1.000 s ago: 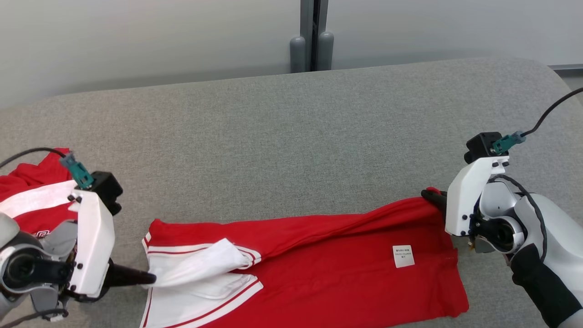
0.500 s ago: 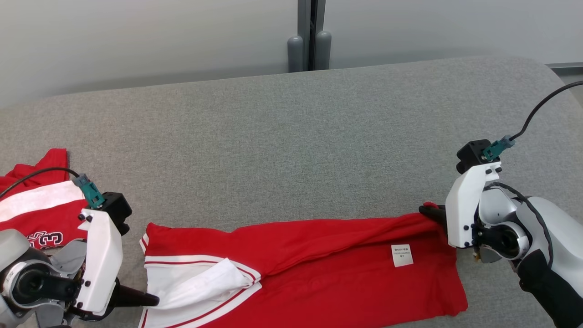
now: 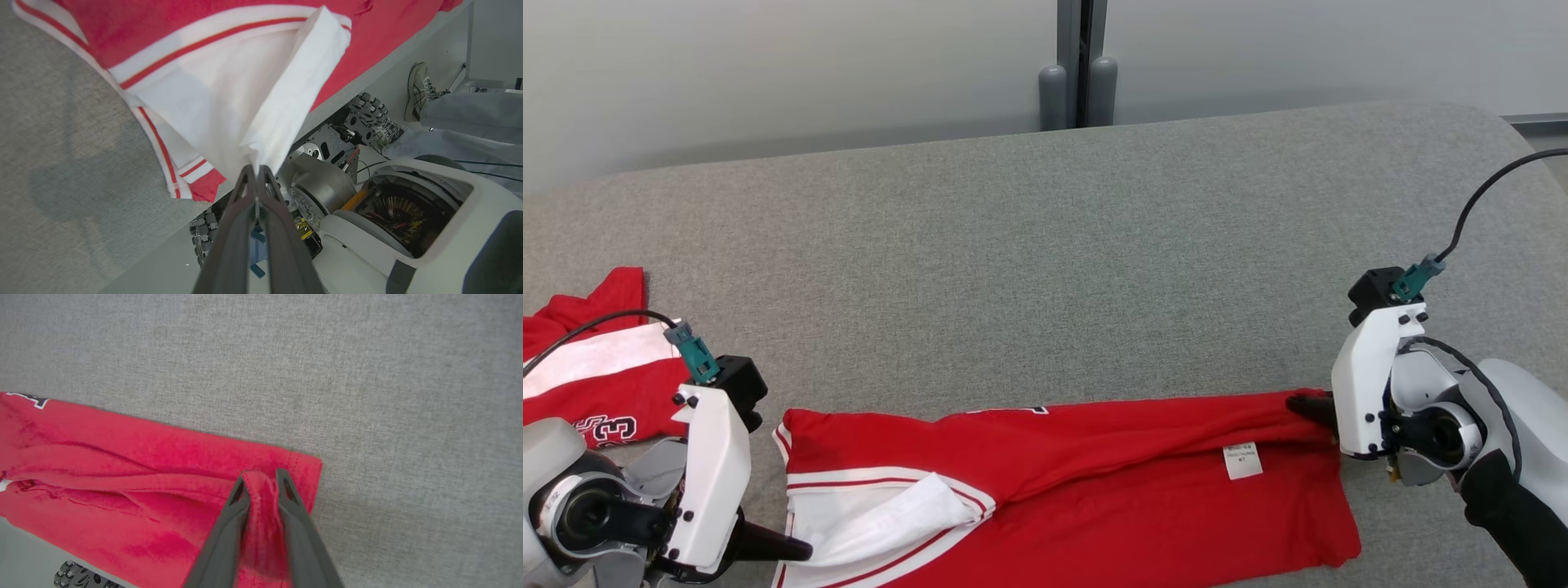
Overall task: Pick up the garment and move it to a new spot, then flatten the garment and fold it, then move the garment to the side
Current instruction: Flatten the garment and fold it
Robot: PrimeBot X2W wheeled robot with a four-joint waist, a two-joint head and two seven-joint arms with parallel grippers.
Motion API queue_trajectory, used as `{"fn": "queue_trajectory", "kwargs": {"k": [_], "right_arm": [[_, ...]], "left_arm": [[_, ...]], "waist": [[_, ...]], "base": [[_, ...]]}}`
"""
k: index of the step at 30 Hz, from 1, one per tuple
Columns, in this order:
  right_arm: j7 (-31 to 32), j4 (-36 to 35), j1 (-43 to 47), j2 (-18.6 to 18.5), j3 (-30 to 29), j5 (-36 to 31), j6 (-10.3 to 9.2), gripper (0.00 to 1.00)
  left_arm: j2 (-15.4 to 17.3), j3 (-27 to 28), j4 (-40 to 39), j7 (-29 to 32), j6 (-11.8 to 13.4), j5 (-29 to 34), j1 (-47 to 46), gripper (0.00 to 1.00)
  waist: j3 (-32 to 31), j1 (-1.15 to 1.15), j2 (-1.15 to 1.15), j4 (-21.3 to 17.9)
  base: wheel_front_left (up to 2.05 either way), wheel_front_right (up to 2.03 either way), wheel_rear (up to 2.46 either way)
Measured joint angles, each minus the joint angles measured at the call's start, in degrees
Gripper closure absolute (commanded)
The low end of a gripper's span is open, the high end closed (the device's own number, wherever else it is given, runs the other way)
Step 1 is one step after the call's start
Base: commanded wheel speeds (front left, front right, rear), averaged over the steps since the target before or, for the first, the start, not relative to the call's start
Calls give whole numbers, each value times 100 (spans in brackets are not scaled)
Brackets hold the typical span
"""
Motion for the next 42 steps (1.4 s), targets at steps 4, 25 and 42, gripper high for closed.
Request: {"fn": "queue_trajectory", "kwargs": {"k": [4,25,42], "right_arm": [[26,14,-11,20,-13,-1,0,0],[-1371,-779,223,-422,-1154,-172,0,0],[-4247,-1846,2241,458,-3063,-1527,0,0]], "left_arm": [[-18,0,33,4,13,10,58,0],[-63,622,109,-1539,-129,397,93,0],[300,1807,-197,-6577,942,1379,1700,0]], "waist": [[-14,0,0,-10],[-584,0,0,25],[-746,0,0,190]], "base": [[0,0,0],[0,0,0],[0,0,0]]}}
